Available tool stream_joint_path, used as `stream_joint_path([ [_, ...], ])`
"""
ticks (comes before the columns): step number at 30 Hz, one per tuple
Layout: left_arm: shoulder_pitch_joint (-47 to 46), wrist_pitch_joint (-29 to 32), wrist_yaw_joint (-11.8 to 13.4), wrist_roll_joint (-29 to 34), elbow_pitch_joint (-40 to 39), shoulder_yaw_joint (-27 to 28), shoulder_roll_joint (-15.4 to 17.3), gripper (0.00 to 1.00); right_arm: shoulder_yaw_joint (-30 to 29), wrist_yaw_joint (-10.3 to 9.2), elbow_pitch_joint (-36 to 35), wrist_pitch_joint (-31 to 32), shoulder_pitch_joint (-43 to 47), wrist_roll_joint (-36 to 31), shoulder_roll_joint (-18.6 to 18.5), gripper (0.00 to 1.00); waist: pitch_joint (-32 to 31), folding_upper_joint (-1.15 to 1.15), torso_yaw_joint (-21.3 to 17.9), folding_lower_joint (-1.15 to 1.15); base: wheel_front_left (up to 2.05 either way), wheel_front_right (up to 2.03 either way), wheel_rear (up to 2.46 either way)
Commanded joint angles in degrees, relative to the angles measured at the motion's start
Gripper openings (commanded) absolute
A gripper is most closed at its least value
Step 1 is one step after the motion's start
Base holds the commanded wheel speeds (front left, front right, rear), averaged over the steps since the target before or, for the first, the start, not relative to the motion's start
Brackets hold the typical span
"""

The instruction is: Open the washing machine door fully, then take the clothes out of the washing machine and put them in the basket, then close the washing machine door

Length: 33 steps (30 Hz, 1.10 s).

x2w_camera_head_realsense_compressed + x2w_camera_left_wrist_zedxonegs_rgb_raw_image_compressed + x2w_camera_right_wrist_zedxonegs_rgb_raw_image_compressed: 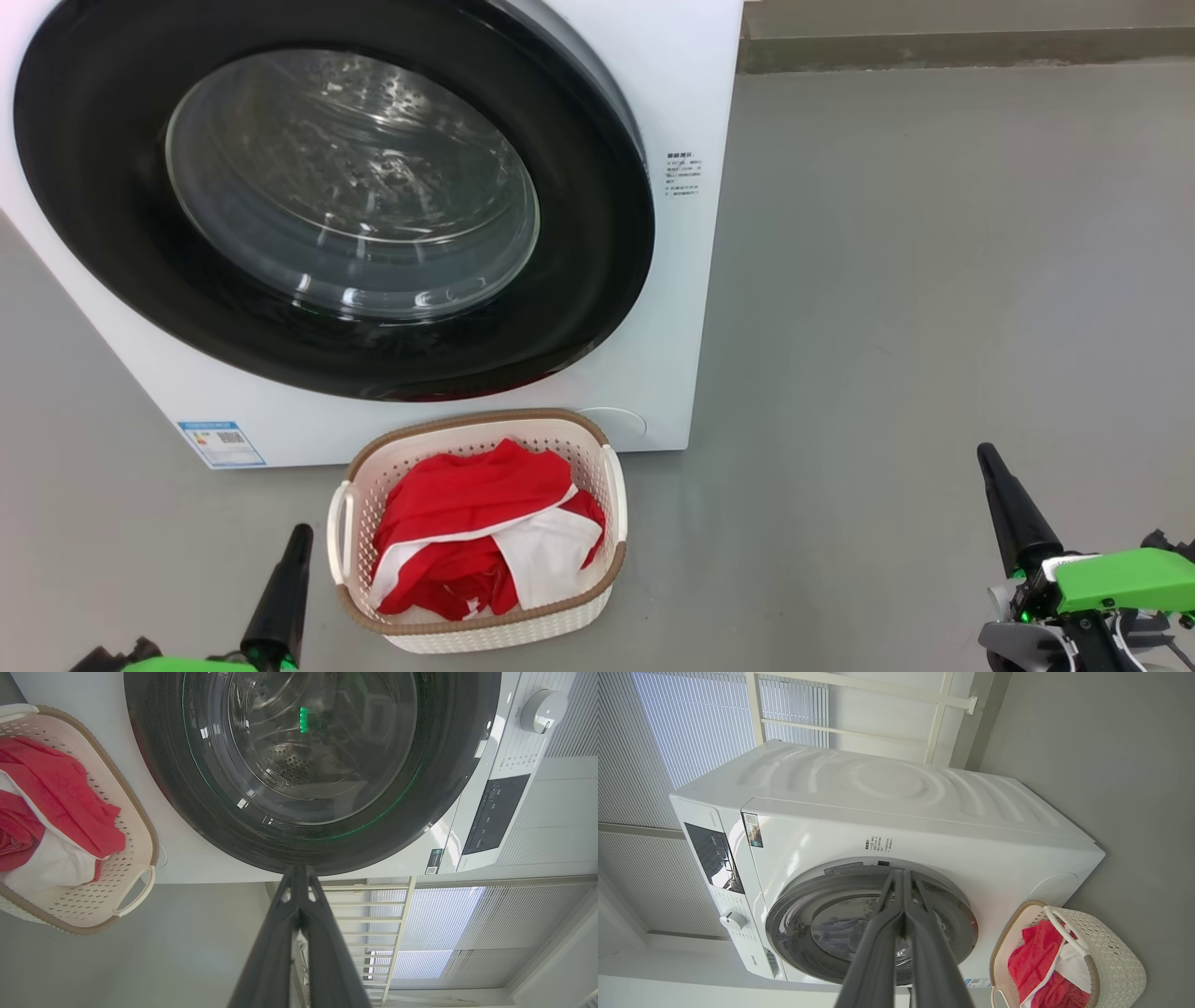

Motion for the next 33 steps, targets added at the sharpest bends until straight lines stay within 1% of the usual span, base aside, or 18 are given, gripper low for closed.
stream_joint_path([
  [1,-3.3,0.8,0.0,-1.8,-1.2,2.2,0.8,0.00,0.6,-0.04,-1.8,0.7,-3.1,1.6,-0.9,0.00,0.0,0.00,-0.1,0.00,0.00,0.00,0.00],
  [33,-3.4,1.3,0.0,-1.8,-1.2,2.7,0.5,0.00,0.6,-0.04,-1.8,0.9,-3.2,1.9,-0.8,0.00,0.0,0.00,-0.1,0.00,0.00,0.00,0.00],
])
